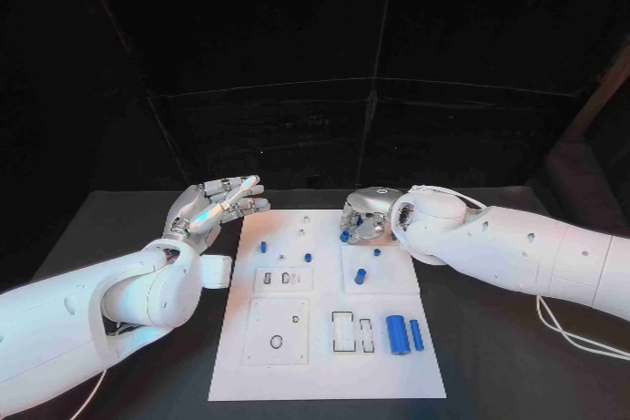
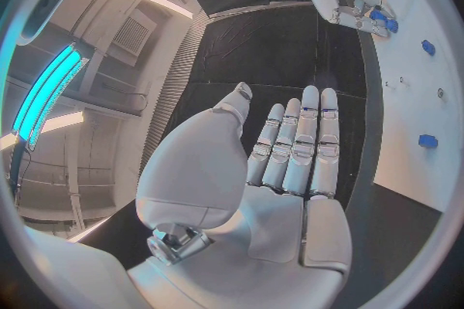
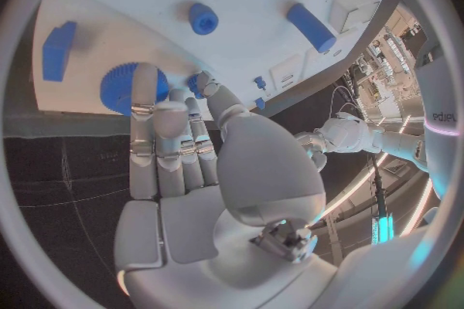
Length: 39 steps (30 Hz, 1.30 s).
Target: Assemble the parts on the task board
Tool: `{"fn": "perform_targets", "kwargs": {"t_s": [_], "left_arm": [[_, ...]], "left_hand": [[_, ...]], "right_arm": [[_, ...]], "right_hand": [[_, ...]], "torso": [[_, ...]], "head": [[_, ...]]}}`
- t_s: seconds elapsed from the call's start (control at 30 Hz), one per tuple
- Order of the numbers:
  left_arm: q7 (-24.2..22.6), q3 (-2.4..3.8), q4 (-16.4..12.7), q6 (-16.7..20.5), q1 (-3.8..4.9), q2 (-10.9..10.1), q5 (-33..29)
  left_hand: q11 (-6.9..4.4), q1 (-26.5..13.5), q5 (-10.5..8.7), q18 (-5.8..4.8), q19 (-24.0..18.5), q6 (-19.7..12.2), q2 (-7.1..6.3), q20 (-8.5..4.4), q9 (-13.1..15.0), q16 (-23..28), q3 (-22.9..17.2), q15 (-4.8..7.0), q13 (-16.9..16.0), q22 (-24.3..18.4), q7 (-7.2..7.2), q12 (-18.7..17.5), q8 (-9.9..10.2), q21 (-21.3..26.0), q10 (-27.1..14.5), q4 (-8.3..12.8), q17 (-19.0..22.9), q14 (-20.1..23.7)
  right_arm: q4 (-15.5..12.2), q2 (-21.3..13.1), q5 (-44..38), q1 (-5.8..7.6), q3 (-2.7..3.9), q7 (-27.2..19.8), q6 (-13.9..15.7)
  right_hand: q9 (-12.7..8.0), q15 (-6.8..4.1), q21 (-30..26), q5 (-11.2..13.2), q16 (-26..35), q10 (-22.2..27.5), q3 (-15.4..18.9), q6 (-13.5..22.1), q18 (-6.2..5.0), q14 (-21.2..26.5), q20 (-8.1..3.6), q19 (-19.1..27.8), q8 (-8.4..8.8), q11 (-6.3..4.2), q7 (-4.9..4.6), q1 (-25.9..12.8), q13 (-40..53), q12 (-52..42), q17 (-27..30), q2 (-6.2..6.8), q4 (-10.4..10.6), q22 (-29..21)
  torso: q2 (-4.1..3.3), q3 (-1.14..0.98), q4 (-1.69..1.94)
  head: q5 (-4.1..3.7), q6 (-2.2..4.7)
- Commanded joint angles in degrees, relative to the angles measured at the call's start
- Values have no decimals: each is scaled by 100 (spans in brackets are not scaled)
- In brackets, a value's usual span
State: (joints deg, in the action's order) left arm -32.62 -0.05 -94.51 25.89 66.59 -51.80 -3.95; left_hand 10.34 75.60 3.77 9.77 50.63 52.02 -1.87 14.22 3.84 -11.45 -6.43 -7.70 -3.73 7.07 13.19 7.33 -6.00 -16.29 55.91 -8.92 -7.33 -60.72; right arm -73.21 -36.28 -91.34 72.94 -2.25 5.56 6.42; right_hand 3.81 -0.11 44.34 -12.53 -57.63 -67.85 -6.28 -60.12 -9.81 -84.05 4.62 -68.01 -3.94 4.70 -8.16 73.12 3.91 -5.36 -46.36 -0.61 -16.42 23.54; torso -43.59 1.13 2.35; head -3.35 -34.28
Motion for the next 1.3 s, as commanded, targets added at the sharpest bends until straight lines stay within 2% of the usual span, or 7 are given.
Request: {"fn": "perform_targets", "kwargs": {"t_s": [0.03,0.43,0.53,0.67,0.77,0.9,1.3], "left_arm": [[-15,3,-3,-56,7,-11,24],[28,3,34,-98,8,-32,20],[42,3,43,-114,8,-30,20],[60,3,51,-127,8,-26,19],[82,2,54,-129,9,-28,19],[107,2,62,-138,9,-29,19],[139,2,80,-140,10,-40,19]], "left_hand": [[4,-1,-19,79,29,40,48,-4,-8,40,11,-5,8,-8,0,-34,27,-33,35,39,-6,-34],[6,0,-20,77,30,46,54,-4,-8,52,11,-7,8,-12,1,-40,31,-29,38,48,-6,-27],[6,1,-20,77,30,47,56,-4,-8,54,11,-8,8,-13,2,-42,32,-28,38,51,-6,-26],[7,3,-20,76,30,48,58,-4,-8,60,11,-9,9,-15,2,-45,35,-25,37,57,-6,-22],[9,7,-20,75,29,49,63,-4,-9,72,11,-12,10,-20,3,-54,41,-20,34,69,-6,-16],[11,10,-20,74,29,50,68,-3,-9,79,9,-14,11,-23,4,-60,46,-16,31,78,-7,-12],[15,36,-19,73,31,59,88,-1,-10,104,1,-16,12,-36,6,-83,64,-1,28,127,-12,-9]], "right_arm": [[-32,6,-103,17,5,13,-82],[-40,27,-105,17,5,-15,10],[-35,39,-105,17,5,-23,47],[-30,49,-90,17,6,-31,129],[-37,47,-79,17,6,-67,311],[-52,41,-73,17,6,-118,573],[-145,48,-69,17,12,7,1234]], "right_hand": [[5,-10,49,15,-131,21,-53,-50,-63,-203,8,57,0,-7,-13,-61,5,-28,-131,-3,11,29],[4,-13,192,19,-455,-30,-138,-73,-66,-204,9,83,3,-14,-23,-95,6,-72,-456,-25,22,116],[3,-12,227,20,-517,-40,-154,-71,-66,-198,12,95,6,-13,-29,-133,5,-80,-514,-34,41,137],[20,-43,317,70,-754,-137,-258,-188,-72,-216,3,98,-42,-43,4,-164,16,-133,-770,-153,85,190],[55,-129,442,432,-1078,-353,-524,-431,-79,-254,-42,77,-157,-130,85,-13,53,-239,-1145,-361,51,264],[113,-224,631,621,-1457,-593,-787,-717,-69,-294,-87,39,-305,-241,178,120,118,-364,-1612,-445,17,410],[157,-237,923,681,-1644,-660,-1196,-786,-42,-240,-114,109,-346,-271,197,22,186,-377,-1767,-333,106,670]], "torso": [[-28,-1,-4],[-59,-6,-10],[-69,-9,-6],[-75,-7,1],[-81,-3,1],[-88,-10,-6],[-103,-5,0]], "head": [[5,5],[1,-13],[3,20],[6,8],[16,0],[31,4],[72,25]]}}
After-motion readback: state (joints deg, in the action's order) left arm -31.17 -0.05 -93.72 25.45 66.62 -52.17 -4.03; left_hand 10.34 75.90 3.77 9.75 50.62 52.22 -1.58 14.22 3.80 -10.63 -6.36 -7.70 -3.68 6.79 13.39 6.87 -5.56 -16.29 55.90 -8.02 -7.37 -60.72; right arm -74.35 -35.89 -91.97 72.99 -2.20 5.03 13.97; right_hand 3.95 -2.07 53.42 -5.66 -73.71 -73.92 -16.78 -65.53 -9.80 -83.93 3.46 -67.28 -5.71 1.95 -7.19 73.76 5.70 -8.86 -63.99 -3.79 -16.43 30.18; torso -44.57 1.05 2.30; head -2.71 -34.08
